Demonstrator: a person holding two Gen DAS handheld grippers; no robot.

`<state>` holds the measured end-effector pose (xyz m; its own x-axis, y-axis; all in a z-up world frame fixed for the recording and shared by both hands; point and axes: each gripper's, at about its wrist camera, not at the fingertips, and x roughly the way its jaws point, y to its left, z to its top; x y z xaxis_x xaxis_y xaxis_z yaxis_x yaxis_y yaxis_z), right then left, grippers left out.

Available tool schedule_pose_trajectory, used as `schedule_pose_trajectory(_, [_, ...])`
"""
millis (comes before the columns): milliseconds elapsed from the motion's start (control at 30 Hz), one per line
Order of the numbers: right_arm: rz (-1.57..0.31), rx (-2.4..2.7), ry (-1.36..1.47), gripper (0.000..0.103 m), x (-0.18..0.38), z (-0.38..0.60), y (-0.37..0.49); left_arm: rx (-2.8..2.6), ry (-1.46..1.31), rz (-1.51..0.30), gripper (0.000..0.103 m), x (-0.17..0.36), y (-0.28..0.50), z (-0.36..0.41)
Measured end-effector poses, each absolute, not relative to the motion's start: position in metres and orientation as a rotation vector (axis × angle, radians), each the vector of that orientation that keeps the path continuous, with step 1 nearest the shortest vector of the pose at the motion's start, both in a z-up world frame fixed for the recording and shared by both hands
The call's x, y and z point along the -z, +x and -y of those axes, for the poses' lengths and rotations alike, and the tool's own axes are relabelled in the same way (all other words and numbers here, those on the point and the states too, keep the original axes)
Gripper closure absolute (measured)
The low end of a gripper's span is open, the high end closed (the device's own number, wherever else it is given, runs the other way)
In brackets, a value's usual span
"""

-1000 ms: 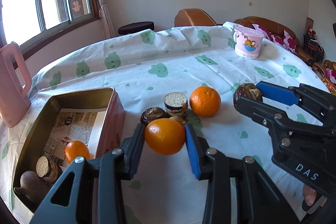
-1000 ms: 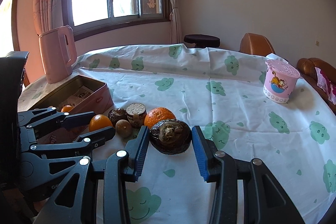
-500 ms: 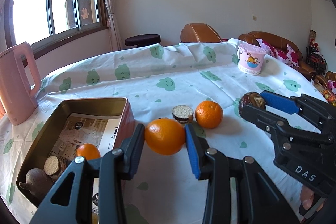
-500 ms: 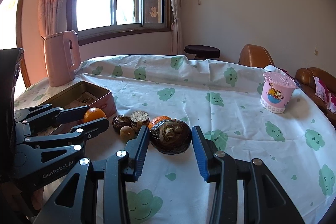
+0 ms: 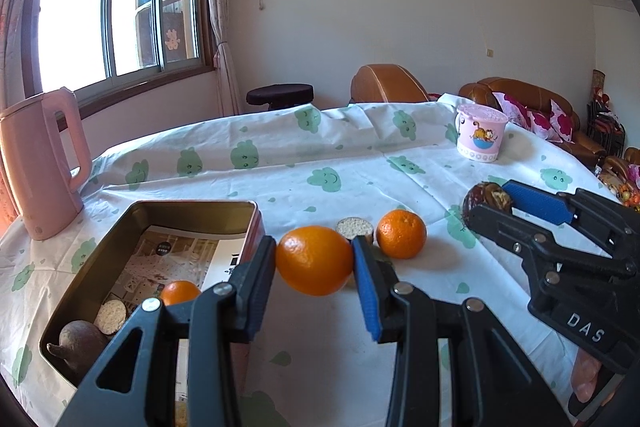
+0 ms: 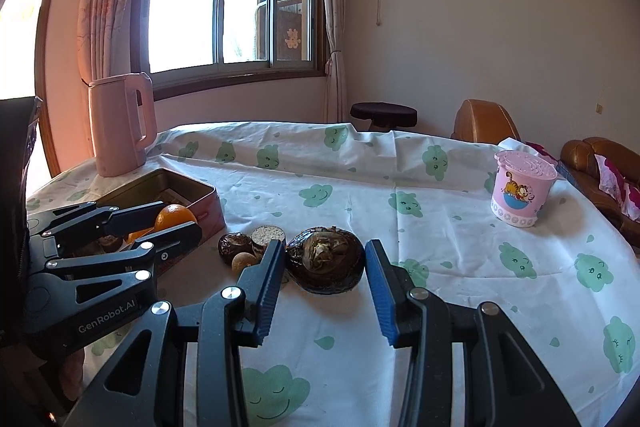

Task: Organize fruits
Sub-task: 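Carry the orange and the dark pastry over the tin with both tools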

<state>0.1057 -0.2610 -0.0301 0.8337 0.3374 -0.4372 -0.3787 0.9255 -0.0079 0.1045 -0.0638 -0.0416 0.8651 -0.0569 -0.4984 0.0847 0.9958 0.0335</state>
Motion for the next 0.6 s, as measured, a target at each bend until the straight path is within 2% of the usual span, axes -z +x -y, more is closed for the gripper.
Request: schedule_pose_trajectory(600, [-0.377,-0.377,-0.088,0.059,0.025,0.264,0.094,0.053,0.044,-0.451,0.063,0.035,0.093,0.06])
